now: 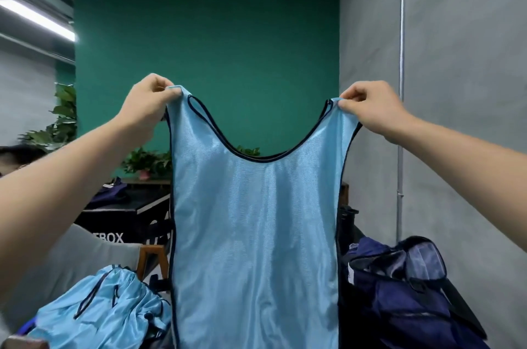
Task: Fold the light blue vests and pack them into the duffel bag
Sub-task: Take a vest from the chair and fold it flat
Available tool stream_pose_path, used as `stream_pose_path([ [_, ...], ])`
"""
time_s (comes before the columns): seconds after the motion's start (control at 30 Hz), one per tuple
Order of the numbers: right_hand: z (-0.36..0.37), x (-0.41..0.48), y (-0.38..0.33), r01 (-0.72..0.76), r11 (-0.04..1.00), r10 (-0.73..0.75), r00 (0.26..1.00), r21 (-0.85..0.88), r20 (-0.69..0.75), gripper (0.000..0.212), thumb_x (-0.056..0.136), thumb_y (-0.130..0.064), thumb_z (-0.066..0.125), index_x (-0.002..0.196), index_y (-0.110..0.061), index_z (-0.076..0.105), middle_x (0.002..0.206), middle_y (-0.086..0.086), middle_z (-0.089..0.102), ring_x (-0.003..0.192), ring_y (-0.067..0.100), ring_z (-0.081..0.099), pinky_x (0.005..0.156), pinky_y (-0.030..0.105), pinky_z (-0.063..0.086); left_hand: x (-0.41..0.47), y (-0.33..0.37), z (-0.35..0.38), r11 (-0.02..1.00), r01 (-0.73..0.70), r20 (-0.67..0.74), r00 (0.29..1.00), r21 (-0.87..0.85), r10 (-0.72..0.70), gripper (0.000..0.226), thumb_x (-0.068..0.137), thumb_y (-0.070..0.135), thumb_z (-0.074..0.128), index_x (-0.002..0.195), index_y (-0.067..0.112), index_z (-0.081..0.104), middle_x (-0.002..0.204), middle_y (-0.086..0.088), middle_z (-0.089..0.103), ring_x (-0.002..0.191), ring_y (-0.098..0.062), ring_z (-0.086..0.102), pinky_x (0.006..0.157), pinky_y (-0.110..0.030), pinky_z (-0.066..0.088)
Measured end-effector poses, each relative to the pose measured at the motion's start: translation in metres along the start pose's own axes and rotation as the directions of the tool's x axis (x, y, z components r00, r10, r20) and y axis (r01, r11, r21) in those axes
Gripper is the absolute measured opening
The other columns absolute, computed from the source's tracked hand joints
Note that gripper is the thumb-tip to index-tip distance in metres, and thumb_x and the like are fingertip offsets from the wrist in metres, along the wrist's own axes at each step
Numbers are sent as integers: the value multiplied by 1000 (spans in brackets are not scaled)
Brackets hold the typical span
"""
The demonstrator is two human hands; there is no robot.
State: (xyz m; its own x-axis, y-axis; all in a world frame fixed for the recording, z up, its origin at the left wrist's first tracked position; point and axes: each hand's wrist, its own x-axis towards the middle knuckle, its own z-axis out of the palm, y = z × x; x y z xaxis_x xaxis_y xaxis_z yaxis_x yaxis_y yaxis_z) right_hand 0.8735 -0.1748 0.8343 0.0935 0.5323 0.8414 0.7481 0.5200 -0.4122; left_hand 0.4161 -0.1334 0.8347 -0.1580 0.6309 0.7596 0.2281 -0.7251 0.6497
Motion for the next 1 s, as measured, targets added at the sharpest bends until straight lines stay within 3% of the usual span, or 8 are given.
stream_pose_path([
  [0.07, -2, 0, -8, 33, 999, -33, 999, -2, -27, 5, 93, -28, 77, 90, -24, 78, 88, -8, 74, 82, 10, 65, 69, 22, 46, -1, 9, -2, 1000, -14, -6, 1000, -26, 14, 18, 82, 37, 80, 85, 30, 64, 98, -7, 66, 88, -23, 58, 75, -41, 45],
  [0.2, -8, 2, -24, 87, 995, -83, 992, 39, -99, 7, 97, -28, 75, 93, -21, 77, 79, -9, 68, 66, 0, 55, 56, 8, 38, -1, 23, -10, 998, -34, -29, 999, -51, 32, 15, 86, 37, 79, 86, 32, 65, 102, -9, 69, 89, -24, 60, 79, -43, 46],
  [0.33, -10, 7, -31, 116, 991, -103, 981, 71, -163, 9, 97, -29, 73, 94, -22, 77, 76, -11, 64, 62, -1, 50, 60, 17, 41, -4, 32, -13, 995, -58, -37, 998, -76, 55, 13, 93, 31, 78, 90, 30, 65, 97, -3, 69, 86, -25, 62, 73, -39, 49],
  [0.5, 10, 10, -20, 118, 987, -104, 986, 107, -132, 10, 97, -30, 71, 97, -24, 78, 77, -7, 64, 66, 6, 51, 63, 26, 43, -8, 13, -12, 997, -32, -29, 999, -67, 30, 13, 94, 32, 80, 92, 29, 67, 93, -1, 71, 85, -24, 67, 76, -42, 53],
  [0.67, 62, 6, 21, 52, 997, -50, 998, 65, -30, 9, 97, -35, 72, 96, -30, 79, 77, -6, 68, 67, 10, 55, 64, 31, 47, -16, -52, 0, 999, 45, -46, 998, 12, -44, 16, 88, 36, 84, 87, 33, 68, 93, -2, 72, 84, -23, 67, 77, -42, 52],
  [0.83, 129, -1, 81, -45, 999, 45, 996, -8, 77, 8, 96, -35, 73, 94, -30, 79, 81, -8, 72, 73, 9, 61, 71, 32, 52, -23, -145, 21, 987, 125, -48, 992, 106, -121, 16, 94, 30, 82, 90, 27, 67, 93, 0, 72, 78, -15, 66, 70, -31, 53],
  [0.9, 157, -4, 104, -79, 996, 83, 991, -44, 108, 6, 97, -32, 73, 98, -28, 77, 83, -11, 69, 76, 5, 60, 72, 29, 47, -20, -183, 28, 977, 162, -53, 986, 140, -156, 16, 95, 31, 81, 95, 23, 67, 89, 0, 69, 72, -12, 61, 66, -30, 50],
  [1.0, 202, -7, 139, -126, 987, 141, 978, -101, 155, 13, 98, -32, 73, 108, -23, 74, 88, -6, 69, 79, 9, 61, 69, 28, 44, -11, -240, 38, 959, 213, -69, 977, 189, -203, 18, 92, 38, 80, 91, 26, 67, 89, -4, 66, 76, -16, 57, 73, -35, 47],
])
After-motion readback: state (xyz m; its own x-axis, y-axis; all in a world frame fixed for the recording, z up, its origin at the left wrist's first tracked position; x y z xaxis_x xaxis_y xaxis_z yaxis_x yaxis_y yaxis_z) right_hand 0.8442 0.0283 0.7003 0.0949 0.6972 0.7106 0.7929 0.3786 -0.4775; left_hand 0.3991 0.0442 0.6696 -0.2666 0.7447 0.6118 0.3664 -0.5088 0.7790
